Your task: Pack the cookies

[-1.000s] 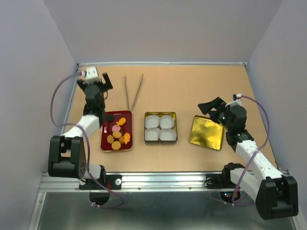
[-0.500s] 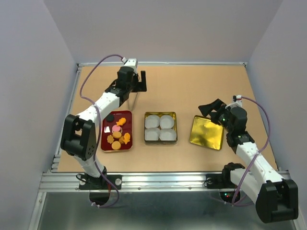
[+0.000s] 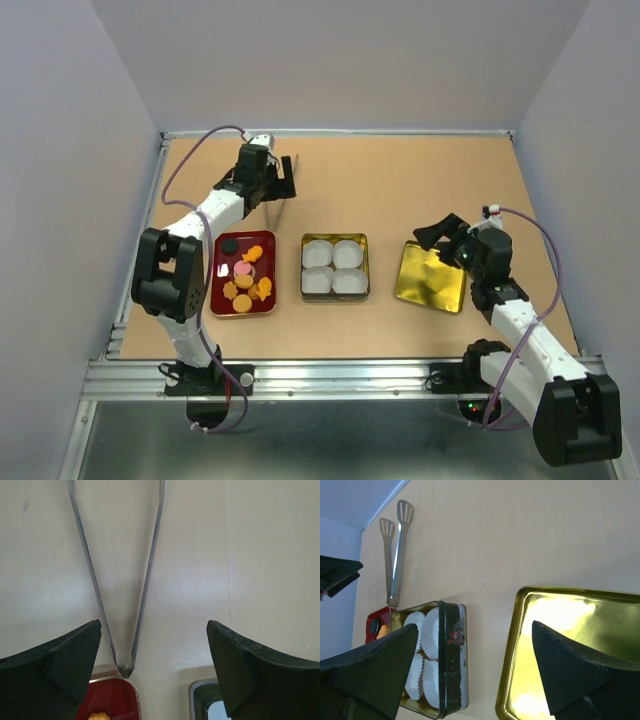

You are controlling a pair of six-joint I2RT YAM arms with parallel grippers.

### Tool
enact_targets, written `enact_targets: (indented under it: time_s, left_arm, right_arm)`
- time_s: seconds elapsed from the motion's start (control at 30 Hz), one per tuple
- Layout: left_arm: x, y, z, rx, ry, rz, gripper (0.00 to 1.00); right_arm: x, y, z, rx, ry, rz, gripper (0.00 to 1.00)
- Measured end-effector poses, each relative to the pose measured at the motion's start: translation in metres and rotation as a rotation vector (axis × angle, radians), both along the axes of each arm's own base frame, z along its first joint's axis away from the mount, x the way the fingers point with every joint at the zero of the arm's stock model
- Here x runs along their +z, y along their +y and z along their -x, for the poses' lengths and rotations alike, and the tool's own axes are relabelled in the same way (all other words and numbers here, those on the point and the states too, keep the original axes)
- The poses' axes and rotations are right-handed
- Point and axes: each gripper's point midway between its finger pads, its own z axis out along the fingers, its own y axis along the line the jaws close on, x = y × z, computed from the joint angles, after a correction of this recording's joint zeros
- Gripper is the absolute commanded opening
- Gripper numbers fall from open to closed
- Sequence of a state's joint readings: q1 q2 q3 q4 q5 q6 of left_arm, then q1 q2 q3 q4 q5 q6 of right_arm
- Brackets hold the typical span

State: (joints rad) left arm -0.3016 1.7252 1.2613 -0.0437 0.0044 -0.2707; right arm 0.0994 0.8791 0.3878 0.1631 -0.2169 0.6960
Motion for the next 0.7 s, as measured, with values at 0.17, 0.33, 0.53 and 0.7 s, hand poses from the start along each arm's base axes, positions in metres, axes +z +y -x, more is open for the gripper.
enact_targets:
  time_s: [0.17,0.33,0.53,0.7]
  left_arm:
    - [-0.037,-0.002,0.006,-0.026,0.072,-0.04,0.99]
    - [-0.065,0.007,0.006,0.001,0.121,-0.097,0.99]
    - [-0.076,0.015,0.01,0.024,0.138,-0.131,0.99]
    - [-0.087,0.016,0.009,0.022,0.152,-0.144,0.99]
  right_arm:
    - [-0.005,-0.001,0.002,0.002,0.007,0.009,1.0]
    - [-0.006,-0.001,0.001,0.001,0.008,0.014,1.0]
    - [-0.011,-0.002,0.001,0.0,0.025,0.022,1.0]
    - [-0.015,-0.002,0.0,-0.003,0.038,0.025,1.0]
